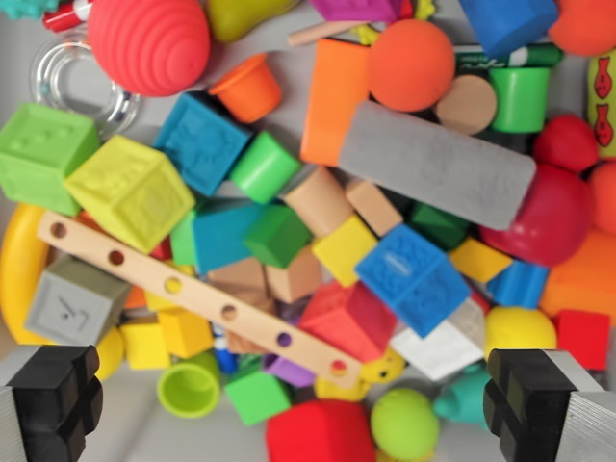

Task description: Pick an object from the bin

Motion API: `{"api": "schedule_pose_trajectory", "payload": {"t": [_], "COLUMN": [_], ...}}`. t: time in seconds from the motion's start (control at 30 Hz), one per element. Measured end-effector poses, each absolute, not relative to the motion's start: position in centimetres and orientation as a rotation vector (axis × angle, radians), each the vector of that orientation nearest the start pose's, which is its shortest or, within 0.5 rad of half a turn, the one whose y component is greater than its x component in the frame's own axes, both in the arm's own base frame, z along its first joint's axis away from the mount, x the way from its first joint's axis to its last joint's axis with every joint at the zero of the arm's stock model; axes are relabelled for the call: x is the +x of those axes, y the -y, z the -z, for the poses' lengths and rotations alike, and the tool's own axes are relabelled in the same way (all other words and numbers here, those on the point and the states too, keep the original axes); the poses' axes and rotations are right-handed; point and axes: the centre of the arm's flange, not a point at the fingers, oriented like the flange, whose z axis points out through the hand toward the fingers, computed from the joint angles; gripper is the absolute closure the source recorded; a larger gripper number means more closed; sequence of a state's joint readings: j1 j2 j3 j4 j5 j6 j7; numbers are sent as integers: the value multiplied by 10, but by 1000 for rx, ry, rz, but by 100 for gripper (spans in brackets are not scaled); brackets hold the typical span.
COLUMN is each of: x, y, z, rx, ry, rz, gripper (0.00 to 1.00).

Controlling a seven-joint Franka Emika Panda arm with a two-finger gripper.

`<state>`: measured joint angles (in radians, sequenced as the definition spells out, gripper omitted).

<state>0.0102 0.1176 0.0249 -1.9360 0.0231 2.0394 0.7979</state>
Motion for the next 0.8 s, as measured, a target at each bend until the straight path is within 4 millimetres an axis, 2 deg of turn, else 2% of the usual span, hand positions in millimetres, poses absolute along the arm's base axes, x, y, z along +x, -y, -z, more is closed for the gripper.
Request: {"api": "schedule_pose_trajectory", "payload": {"t": [0.53,0.8], "x": [583,585], "y": [-21,-24], "z": [-423,-417], "rx": [-2895,-2898], "ry": [-1179,-1174], "rz": [-36,-40], "gripper": [0,0]}}
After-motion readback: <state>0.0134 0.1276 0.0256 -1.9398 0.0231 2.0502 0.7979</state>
